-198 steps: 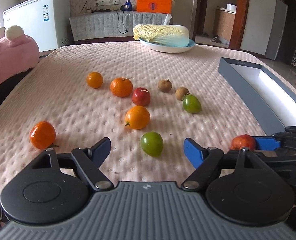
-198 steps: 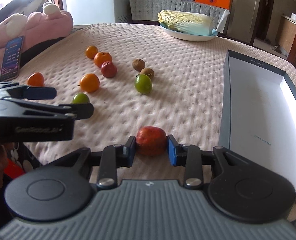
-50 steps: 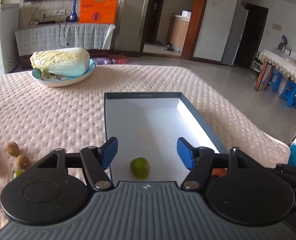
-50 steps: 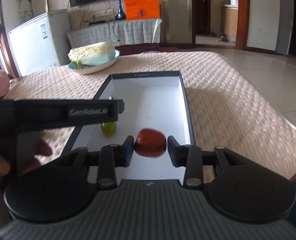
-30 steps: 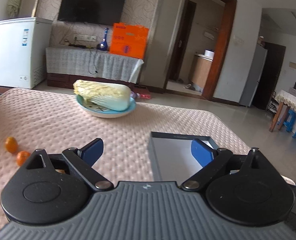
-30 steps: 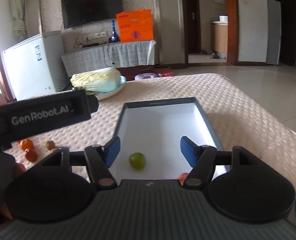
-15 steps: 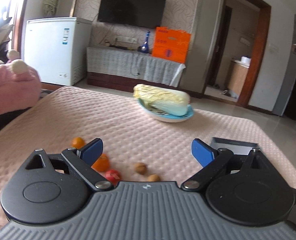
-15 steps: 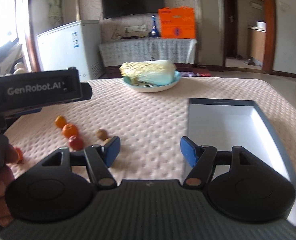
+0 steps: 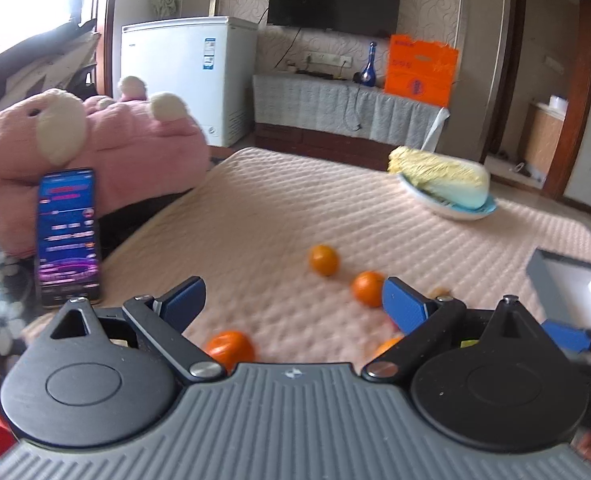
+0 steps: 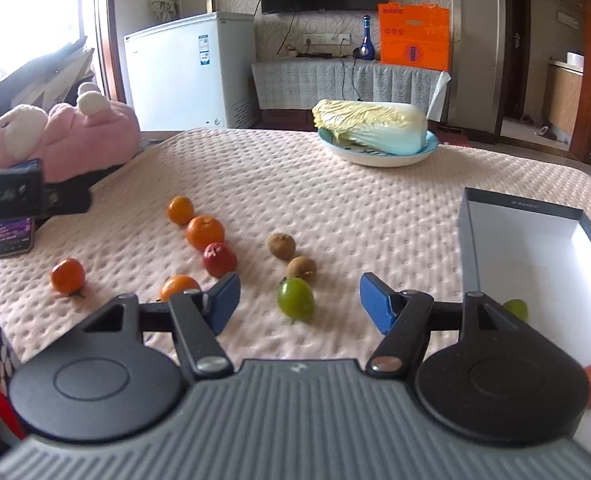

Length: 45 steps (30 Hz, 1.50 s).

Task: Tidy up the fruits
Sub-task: 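Grasp an orange with the left tool while the right grasps another orange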

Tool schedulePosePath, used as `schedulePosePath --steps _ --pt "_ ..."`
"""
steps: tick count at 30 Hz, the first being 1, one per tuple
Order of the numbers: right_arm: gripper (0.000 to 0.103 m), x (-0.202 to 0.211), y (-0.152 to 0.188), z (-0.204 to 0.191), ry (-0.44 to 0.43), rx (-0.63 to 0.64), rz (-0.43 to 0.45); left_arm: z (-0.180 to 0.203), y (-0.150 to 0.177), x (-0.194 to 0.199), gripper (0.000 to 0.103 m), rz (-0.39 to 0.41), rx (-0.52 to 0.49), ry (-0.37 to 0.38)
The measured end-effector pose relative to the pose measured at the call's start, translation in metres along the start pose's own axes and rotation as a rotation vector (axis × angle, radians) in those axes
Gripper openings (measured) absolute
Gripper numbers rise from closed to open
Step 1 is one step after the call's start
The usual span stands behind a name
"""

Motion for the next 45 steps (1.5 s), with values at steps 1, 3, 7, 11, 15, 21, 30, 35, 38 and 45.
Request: schedulePosePath --steps 1,3,7,11,15,21,30,35,38,45 --pt "0.068 0.000 0.001 -0.002 -0.007 -0.004 -0.001 -0.007 0.003 0.000 0.097 -0.006 -0.017 -0.004" --pt "0.068 -0.001 0.001 -0.005 -0.033 -0.013 -0.005 -0.017 0.007 -0.005 0.097 -0.012 -0.064 -0.006" --pt "0.068 -0.006 0.006 -0.021 -0.086 0.036 -0.023 -0.033 0.013 -0.017 0.097 -0.016 -0.150 -0.053" --pt "0.068 -0.014 0.008 -0.036 -0.128 0.057 -0.038 -0.044 0.019 -0.038 0.097 -0.123 -0.133 0.022" --pt "0.068 -0.023 0.011 -0.053 -0.177 0.080 -0.045 -0.052 0.022 -0.051 0.097 -0.166 -0.121 0.031" --pt "0.067 -0.039 0.012 -0.063 -0.161 0.104 -0.069 -0.051 0.026 -0.064 0.094 -0.196 -0.142 0.048" --pt "0.053 -0.056 0.011 -0.067 -0.141 0.096 -0.090 -0.053 0.027 -0.076 0.069 -0.227 -0.143 0.093" --pt "0.041 -0.062 0.012 -0.070 -0.146 0.102 -0.107 -0.045 0.030 -0.078 0.058 -0.233 -0.183 0.108" --pt "0.041 -0.061 0.013 -0.074 -0.137 0.135 -0.108 -0.041 0.031 -0.079 0.058 -0.233 -0.204 0.094" --pt "0.040 -0.053 0.010 -0.067 -0.144 0.115 -0.111 -0.038 0.030 -0.082 0.043 -0.218 -0.197 0.095"
Point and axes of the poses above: each gripper's, at about its wrist camera, not at the fingertips, and x roughly against the way its jaws point, z to its right, y to its underside, the point moved 1 cm from there along -x, roughly the way its jaws point, and after that the axes turned 6 degrees about -y, right-handed, at the moved point
